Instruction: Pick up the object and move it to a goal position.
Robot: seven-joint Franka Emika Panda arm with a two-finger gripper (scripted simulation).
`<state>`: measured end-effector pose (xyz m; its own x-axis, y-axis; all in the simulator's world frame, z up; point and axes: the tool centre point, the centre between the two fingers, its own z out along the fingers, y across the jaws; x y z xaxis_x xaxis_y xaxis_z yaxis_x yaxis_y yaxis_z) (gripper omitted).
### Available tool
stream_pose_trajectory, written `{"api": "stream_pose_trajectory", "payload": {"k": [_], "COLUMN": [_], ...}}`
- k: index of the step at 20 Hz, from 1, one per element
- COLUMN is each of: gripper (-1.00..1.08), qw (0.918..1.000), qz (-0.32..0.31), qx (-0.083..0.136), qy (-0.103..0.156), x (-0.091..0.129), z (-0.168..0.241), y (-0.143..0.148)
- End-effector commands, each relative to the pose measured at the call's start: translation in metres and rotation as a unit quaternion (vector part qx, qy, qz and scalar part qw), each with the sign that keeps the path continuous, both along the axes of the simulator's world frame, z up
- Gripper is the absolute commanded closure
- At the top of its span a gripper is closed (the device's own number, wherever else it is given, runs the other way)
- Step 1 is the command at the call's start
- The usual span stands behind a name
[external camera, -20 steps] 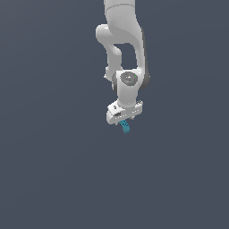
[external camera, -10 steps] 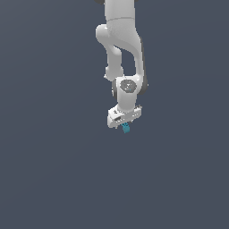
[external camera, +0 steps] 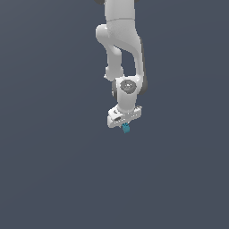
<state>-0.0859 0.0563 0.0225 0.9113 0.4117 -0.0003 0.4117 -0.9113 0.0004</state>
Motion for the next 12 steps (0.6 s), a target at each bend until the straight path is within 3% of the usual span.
{"api": "stream_pose_trajectory", "payload": {"k": [1,12], "gripper": [1.08,1.08], "qw": [1.0,1.0], "qz": [0.0,0.0], "qx": [0.0,0.0], "qy": [0.0,0.0], "x": [0.0,0.016], "z": [0.0,0.018], "y": [0.0,0.014]}}
